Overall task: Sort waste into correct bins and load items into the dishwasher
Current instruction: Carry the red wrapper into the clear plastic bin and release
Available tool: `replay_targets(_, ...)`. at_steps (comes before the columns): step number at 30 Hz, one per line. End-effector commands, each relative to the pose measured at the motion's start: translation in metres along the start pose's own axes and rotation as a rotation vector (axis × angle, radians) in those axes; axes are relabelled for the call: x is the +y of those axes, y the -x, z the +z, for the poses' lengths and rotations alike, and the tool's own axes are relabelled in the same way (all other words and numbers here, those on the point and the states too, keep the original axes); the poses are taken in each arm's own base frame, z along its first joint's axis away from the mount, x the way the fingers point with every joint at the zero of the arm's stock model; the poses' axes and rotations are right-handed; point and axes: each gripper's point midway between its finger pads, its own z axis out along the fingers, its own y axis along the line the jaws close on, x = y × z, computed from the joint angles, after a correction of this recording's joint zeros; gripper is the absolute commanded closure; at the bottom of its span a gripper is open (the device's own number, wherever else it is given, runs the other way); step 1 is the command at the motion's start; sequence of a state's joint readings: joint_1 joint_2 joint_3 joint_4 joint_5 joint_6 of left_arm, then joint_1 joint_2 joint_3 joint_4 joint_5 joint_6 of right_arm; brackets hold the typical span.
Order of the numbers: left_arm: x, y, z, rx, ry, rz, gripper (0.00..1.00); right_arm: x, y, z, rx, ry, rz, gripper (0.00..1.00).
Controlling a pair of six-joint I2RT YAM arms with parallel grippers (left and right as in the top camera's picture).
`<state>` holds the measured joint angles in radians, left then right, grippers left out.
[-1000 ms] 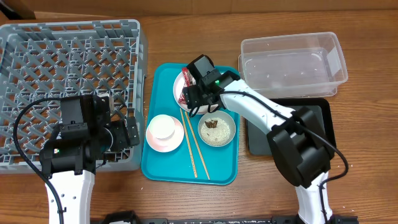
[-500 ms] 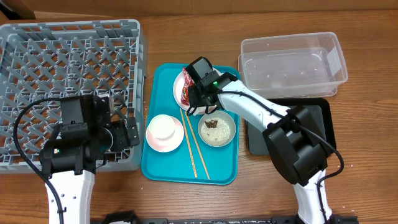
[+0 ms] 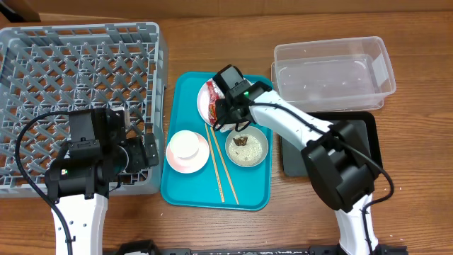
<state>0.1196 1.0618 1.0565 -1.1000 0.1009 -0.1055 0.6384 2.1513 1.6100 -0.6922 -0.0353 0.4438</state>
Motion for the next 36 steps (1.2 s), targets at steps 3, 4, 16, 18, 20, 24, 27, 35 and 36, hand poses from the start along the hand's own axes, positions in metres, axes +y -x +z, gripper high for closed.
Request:
replay_targets(3,0.0,0.008,-0.005,-0.024,0.0,-0.005,0.0,-0.002,0.079,-0.112,-0.273,0.076,0.053,0.96)
replay_targets(4,0.0,0.009,-0.005,-0.026,0.0,-0.005,0.0,-0.007,0.086,-0.126,-0.302,0.081,0.066,0.96)
replay_targets(16,0.0,0.01,-0.005,-0.033,-0.001,-0.004,0.0,-0.143,0.106,-0.191,-0.388,-0.112,0.345,0.96)
replay_targets(18,-0.001,0.012,-0.005,-0.038,-0.002,-0.004,0.0,-0.166,0.1,-0.189,-0.369,-0.149,0.4,0.96)
replay_targets(20,-0.001,0.014,-0.005,-0.046,-0.003,-0.003,0.0,-0.181,0.094,-0.186,-0.351,-0.17,0.427,0.96)
replay_targets(24,-0.001,0.016,-0.006,-0.056,-0.005,-0.006,0.0,-0.197,0.088,-0.183,-0.332,-0.191,0.458,0.61)
replay_targets(27,-0.001,0.016,-0.006,-0.055,-0.005,-0.006,0.0,-0.195,0.095,-0.185,-0.354,-0.174,0.455,0.24)
replay_targets(35,-0.001,0.016,-0.006,-0.055,-0.005,-0.006,0.0,-0.135,0.104,-0.178,-0.333,0.062,0.372,0.19)
replay_targets(36,-0.001,0.016,-0.006,-0.055,-0.005,-0.006,0.0,-0.127,0.103,-0.177,-0.329,0.069,0.358,0.19)
